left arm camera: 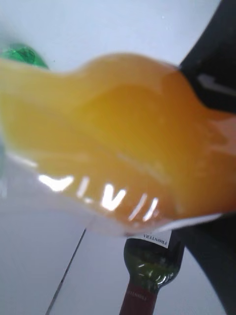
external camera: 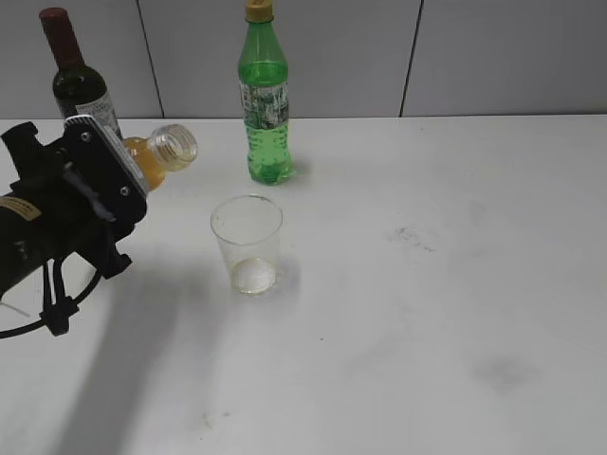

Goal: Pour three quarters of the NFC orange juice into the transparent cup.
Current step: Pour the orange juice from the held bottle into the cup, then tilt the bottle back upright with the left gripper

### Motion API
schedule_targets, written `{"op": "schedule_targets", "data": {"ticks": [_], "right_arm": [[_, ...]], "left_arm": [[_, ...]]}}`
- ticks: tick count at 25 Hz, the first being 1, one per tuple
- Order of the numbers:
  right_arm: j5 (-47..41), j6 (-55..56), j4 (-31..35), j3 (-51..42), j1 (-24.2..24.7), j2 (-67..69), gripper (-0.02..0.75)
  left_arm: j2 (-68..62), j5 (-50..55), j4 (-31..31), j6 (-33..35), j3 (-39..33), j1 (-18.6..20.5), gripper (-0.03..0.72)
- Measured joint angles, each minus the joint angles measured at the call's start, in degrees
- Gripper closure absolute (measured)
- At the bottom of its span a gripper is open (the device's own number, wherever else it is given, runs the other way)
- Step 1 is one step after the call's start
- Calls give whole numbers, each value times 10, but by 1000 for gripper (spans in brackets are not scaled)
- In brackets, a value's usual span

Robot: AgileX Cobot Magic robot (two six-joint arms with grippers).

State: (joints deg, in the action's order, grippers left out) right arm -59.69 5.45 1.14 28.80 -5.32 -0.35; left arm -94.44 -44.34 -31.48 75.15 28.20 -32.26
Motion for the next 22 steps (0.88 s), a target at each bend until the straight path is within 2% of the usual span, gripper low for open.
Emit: {"op": "schedule_targets", "data": {"ticks": [8,14,22], "right_arm": [[0,0,0,0,0,0,167],[0,0,0,0,0,0,167],[0,0,0,0,0,0,167]], "left_arm": [[-11,9,-45,59,15,-20,209],[-27,8,-104,113,24,-42,209],[-27,5,-129,149,26,-43,209]]}}
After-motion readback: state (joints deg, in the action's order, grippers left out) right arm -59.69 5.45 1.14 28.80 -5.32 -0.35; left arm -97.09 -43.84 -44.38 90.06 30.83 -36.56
